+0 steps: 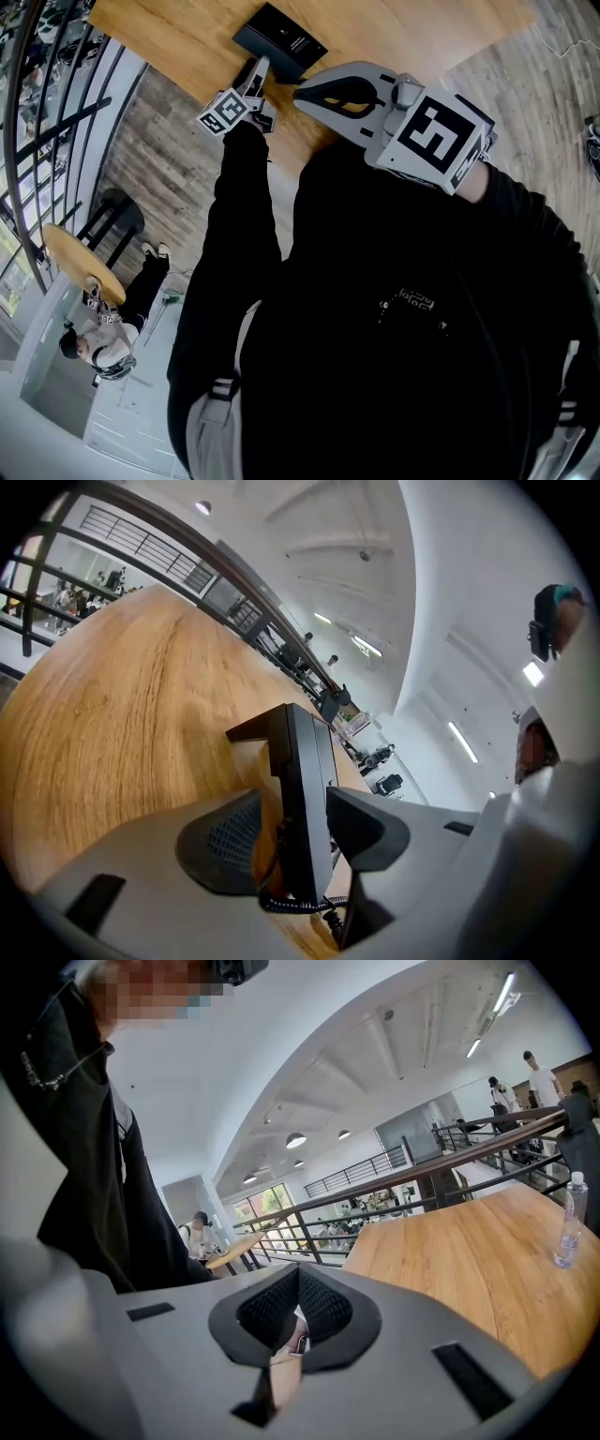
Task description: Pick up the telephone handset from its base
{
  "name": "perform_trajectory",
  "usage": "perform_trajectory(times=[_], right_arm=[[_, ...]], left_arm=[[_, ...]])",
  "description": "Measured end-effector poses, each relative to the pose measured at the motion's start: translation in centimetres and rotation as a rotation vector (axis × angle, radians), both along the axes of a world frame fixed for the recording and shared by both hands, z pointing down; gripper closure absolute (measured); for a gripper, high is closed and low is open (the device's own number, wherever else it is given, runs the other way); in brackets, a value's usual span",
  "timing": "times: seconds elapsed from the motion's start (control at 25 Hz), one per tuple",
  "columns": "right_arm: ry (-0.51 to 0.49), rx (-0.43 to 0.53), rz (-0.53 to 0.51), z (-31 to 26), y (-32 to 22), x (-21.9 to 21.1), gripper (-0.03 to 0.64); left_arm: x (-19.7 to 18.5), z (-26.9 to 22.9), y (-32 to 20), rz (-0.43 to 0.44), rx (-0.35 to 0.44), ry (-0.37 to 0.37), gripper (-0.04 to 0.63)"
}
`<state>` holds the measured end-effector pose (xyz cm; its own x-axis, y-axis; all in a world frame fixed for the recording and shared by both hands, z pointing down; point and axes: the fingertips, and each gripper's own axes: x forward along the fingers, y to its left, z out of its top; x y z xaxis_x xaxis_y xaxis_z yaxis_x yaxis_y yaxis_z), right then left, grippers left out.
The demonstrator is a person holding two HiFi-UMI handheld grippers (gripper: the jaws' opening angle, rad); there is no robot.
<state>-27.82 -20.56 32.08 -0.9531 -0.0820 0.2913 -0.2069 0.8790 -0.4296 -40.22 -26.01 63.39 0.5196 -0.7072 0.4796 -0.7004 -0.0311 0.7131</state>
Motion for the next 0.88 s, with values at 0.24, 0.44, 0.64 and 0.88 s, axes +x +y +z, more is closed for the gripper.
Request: perform_trajectory(times=[0.24, 0.44, 0.64, 0.88], right_arm=[[-0.002, -0.002, 0.011, -0.2, -0.2, 0.2, 0.6], [-0.007, -0.001, 0.015, -0.3, -0.1, 0.5, 0.6], [-0.01, 0.0, 0.015, -0.3, 0.1, 0.8, 0.6], [-0.017, 0.01, 0.01, -0.9, 0.5, 0.7, 0.6]], left_arm=[[1.0, 0.4, -0.6, 0.007, -0.015, 0.065, 0.387], [1.1, 1.1, -0.4, -0.027, -0.038, 0.121, 0.41], [1.7, 0.4, -0.3, -0.01, -0.029, 0.169, 0.508], [2.2, -1.9, 0.5, 0.006, -0.003, 0.21, 0.512]])
